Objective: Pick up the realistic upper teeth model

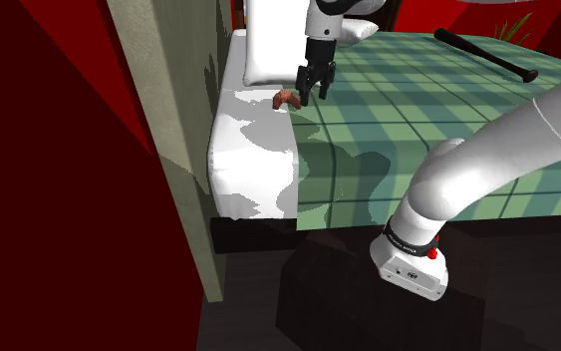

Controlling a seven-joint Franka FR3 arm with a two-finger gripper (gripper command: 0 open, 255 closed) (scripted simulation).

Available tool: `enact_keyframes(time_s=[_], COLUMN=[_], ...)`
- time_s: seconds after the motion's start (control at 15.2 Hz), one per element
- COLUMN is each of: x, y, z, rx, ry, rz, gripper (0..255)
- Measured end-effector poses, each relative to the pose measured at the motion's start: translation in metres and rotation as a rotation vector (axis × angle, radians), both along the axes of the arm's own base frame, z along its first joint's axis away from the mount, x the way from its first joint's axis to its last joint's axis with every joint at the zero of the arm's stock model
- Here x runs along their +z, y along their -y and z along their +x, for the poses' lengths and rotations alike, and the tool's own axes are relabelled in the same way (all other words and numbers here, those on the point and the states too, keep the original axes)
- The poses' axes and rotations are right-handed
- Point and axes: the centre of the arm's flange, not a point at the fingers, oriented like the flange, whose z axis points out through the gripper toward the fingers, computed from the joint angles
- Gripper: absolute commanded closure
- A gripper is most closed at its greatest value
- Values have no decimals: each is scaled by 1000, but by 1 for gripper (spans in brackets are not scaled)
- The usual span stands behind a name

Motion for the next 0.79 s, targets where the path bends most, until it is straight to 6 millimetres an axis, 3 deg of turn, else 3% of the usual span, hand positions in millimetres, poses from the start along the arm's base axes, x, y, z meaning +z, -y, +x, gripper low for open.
enact_keyframes(time_s=[0.79], x=[-25], y=[97], z=[116], rx=[-16], ry=[36], rz=[1], gripper=[0])
